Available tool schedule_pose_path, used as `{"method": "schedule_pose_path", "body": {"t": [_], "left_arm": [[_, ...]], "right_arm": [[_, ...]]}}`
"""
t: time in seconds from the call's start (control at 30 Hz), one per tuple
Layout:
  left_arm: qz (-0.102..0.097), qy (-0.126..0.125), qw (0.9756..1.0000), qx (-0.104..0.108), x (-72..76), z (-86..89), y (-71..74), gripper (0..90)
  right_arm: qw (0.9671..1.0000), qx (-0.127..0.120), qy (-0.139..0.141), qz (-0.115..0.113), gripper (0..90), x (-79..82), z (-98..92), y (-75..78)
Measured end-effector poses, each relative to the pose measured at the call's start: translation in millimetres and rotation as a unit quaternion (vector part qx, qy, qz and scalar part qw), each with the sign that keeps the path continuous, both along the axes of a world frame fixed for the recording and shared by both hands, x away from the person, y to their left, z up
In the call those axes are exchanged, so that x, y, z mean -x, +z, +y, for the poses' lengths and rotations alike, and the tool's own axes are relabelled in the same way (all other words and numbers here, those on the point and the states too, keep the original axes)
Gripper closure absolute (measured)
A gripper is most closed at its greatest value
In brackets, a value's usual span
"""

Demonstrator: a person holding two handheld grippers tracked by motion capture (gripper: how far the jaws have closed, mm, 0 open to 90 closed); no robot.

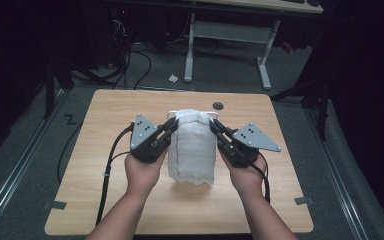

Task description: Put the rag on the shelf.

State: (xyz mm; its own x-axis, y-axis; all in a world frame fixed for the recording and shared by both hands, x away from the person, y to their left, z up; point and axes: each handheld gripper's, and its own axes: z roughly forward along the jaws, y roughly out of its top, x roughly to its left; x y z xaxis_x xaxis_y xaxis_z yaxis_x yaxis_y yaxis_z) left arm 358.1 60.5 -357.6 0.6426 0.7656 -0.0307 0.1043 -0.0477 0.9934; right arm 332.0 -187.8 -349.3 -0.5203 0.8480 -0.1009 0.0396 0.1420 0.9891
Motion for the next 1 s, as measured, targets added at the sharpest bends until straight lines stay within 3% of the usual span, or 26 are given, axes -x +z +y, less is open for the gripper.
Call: {"method": "schedule_pose_path", "body": {"t": [0.23, 0.6, 0.67, 0.77, 1.0], "left_arm": [[-0.014, -0.003, 0.9999, -0.001, -5.3, 1.3, 19.9, 84.3], [-0.023, -0.021, 0.9994, -0.013, -8.8, 0.5, 27.7, 84.2], [-0.022, -0.023, 0.9994, -0.013, -11.8, 0.0, 28.8, 84.2], [-0.009, -0.029, 0.9995, 0.005, -23.3, 1.2, 30.9, 84.4], [-0.020, -0.017, 0.9996, -0.004, -37.3, -0.1, 46.0, 84.5]], "right_arm": [[0.9998, 0.006, -0.001, -0.017, 85.6, -2.6, 1.9, 17.9], [0.9998, -0.002, 0.001, -0.020, 85.6, -5.0, -2.7, 29.3], [0.9998, 0.002, -0.006, -0.020, 85.6, -10.0, -4.0, 32.6], [0.9998, 0.004, -0.010, -0.016, 85.6, -17.9, -5.4, 35.5], [0.9998, -0.002, -0.018, -0.012, 85.6, -34.5, -7.3, 44.7]]}}
